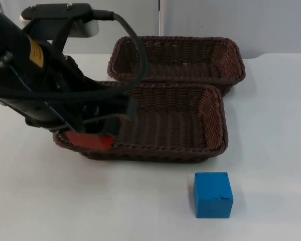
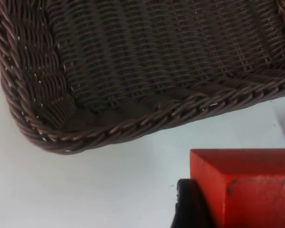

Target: Pick up one cube with the left hand and place it into the upper basket. Pick up one cube with the right hand and place it into the lower basket.

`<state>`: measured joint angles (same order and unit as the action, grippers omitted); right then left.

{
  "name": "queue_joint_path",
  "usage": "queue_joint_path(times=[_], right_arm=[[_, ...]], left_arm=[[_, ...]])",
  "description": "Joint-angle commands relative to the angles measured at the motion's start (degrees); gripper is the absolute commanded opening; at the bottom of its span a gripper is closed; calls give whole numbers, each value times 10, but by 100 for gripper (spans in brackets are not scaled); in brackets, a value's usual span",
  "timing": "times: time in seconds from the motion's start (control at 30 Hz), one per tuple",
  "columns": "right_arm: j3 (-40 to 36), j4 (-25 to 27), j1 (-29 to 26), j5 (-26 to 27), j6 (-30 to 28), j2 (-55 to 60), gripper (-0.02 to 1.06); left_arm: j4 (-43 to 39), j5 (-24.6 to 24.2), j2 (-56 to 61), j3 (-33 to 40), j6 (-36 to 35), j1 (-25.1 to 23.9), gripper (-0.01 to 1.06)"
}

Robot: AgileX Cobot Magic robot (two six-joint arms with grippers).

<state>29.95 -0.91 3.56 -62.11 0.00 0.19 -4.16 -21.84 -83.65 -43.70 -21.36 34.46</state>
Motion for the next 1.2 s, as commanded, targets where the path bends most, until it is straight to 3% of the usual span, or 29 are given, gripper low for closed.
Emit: queue_joint_path(times=[0.0,0.33,0.8,1.17], right_arm=[[-4,-1,-3,4,-8,-2,105],[-4,-1,-3,3,-8,-2,105],[-4,-1,-3,3,-8,-2,105],[-4,-1,-3,3,-8,-2,105]], left_arm=[[-10,-1,5,0,2,3,0],[-13,-1,5,0,2,3,0],[-14,49,5,-1,16,3,0],[-14,46,-68,-103,56,1,0]])
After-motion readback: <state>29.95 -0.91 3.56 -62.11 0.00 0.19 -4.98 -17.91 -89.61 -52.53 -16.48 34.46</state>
